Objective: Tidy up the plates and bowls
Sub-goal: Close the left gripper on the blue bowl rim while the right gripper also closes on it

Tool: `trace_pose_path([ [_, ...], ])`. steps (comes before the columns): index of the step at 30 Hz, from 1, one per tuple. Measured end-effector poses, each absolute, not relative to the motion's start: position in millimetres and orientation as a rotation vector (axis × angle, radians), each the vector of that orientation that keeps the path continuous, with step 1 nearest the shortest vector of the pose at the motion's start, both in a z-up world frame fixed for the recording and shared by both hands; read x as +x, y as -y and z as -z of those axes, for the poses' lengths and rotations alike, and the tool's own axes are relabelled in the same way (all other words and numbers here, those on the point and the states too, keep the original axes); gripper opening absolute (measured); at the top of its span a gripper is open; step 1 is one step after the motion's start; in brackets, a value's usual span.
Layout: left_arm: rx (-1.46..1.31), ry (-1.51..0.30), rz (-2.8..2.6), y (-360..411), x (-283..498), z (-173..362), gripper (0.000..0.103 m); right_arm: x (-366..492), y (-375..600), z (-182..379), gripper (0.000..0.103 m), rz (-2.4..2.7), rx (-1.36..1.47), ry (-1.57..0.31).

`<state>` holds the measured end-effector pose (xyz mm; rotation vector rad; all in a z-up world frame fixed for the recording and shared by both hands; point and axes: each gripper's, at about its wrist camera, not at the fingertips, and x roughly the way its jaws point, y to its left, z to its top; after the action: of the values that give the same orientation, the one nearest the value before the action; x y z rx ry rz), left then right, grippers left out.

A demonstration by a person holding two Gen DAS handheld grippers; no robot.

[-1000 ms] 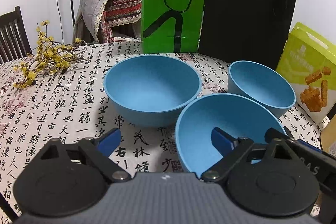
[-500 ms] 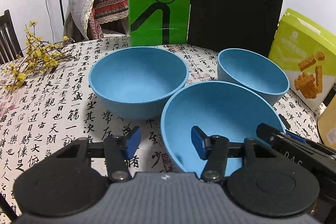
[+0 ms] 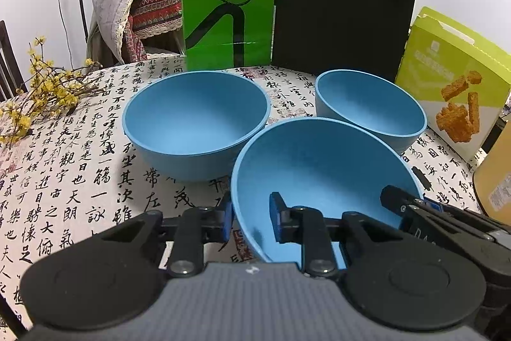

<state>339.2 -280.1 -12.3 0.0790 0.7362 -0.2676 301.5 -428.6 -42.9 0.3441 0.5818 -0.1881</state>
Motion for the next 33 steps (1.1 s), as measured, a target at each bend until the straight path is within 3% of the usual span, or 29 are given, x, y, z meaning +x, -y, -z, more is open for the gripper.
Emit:
trace_pose_path([
  [33,0.091,-0.682,0.287,269,303,-17,0.024,271,417,15,0.011,0.200,0.331,-0.544],
])
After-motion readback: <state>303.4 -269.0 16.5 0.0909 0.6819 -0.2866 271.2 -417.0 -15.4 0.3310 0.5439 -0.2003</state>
